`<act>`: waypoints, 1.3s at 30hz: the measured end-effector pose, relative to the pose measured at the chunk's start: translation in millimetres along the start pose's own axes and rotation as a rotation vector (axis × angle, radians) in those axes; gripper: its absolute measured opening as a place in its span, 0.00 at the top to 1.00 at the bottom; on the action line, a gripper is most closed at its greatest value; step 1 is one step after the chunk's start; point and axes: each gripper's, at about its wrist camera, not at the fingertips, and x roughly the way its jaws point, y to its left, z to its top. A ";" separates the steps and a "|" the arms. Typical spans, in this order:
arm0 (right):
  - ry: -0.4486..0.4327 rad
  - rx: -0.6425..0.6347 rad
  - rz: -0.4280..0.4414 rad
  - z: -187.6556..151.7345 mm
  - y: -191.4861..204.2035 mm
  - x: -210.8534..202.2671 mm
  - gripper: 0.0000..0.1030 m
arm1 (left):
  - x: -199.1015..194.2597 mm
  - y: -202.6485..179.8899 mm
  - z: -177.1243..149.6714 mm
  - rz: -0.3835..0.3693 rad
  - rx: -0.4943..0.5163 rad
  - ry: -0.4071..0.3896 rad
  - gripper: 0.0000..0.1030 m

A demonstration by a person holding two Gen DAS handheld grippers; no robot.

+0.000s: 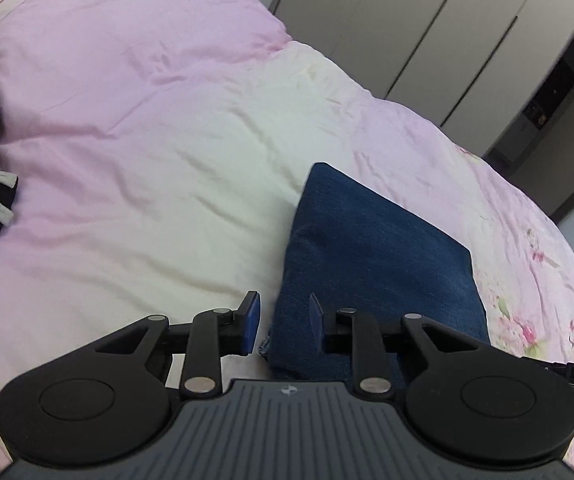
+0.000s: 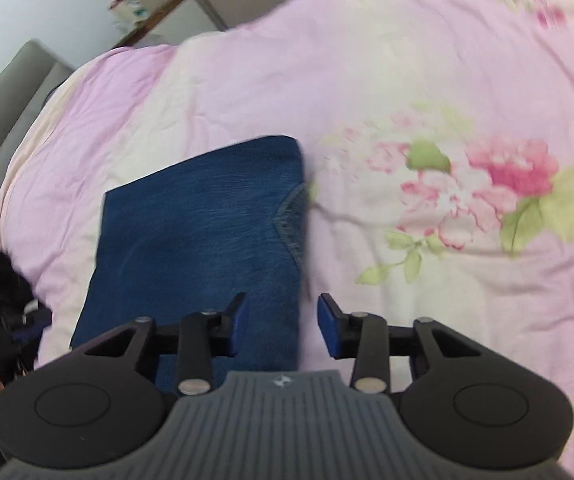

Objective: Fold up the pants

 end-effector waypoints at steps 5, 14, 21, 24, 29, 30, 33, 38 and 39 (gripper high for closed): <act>-0.020 -0.173 -0.066 -49.4 40.7 -5.6 0.81 | 19.5 -17.3 -26.9 0.034 0.088 0.066 0.72; -0.066 -0.173 -0.135 -70.2 55.2 -2.6 0.78 | -6.3 -29.9 -24.7 0.100 0.177 0.048 0.72; -0.282 -0.268 -0.147 -55.1 104.7 -94.0 0.37 | -106.6 -85.8 -9.4 0.106 0.375 -0.219 0.51; -0.393 -0.306 -0.166 -59.8 130.3 -138.8 0.23 | -144.1 -107.8 -15.9 0.112 0.414 -0.302 0.45; -0.526 -0.329 -0.183 -91.9 159.8 -185.0 0.14 | -192.9 -130.8 -42.9 0.108 0.459 -0.450 0.18; -0.553 -0.341 -0.194 -101.0 164.2 -190.4 0.12 | -198.6 -133.2 -49.4 0.115 0.469 -0.474 0.08; -0.622 -0.359 -0.221 -127.8 172.6 -203.1 0.06 | -201.5 -139.9 -64.9 0.150 0.497 -0.492 0.05; -0.609 -0.361 -0.200 -155.6 178.6 -201.6 0.05 | -186.7 -130.4 -85.6 0.163 0.481 -0.456 0.05; -0.608 -0.360 -0.201 -159.2 179.4 -199.9 0.05 | -182.1 -127.0 -89.1 0.163 0.474 -0.435 0.05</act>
